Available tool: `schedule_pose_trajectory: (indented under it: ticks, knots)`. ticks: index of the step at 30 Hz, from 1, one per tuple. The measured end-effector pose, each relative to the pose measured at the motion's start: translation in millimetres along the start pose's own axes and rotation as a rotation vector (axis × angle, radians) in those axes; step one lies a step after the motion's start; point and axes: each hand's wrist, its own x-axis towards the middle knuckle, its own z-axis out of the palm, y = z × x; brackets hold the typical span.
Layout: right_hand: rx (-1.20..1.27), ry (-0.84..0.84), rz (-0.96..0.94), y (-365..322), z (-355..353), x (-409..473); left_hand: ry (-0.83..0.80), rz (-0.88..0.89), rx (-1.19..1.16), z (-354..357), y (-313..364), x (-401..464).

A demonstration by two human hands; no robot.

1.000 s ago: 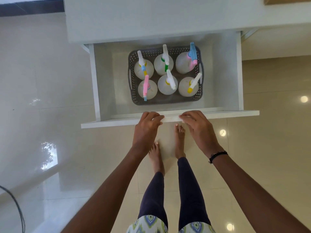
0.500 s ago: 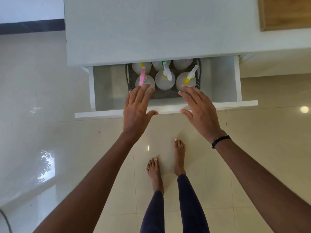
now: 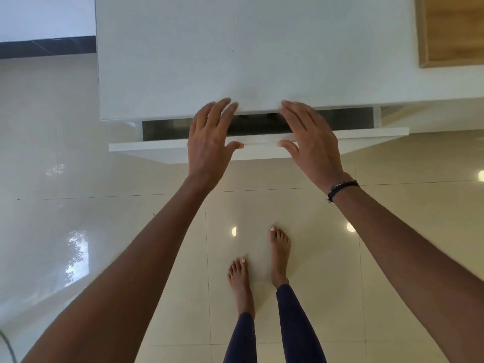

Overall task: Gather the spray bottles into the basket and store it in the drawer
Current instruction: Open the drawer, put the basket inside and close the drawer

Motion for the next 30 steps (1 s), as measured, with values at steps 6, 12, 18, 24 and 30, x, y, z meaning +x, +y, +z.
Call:
schedule_pose_trajectory:
  ticks: [6,12,18,24,30]
  knots:
    - [0.045,0.099,-0.020,11,5,33,0.054,-0.048,0.026,3,1,29]
    - [0.003,0.124,-0.024,15,9,49,0.105,-0.073,0.167,6,6,42]
    - [-0.019,0.126,-0.051,20,11,48,0.092,-0.072,0.205,7,6,42]
    - [-0.050,0.094,-0.064,23,8,51,0.081,-0.063,0.250,7,8,43]
    - [-0.044,0.029,-0.018,13,1,52,0.022,-0.103,0.267,2,13,44]
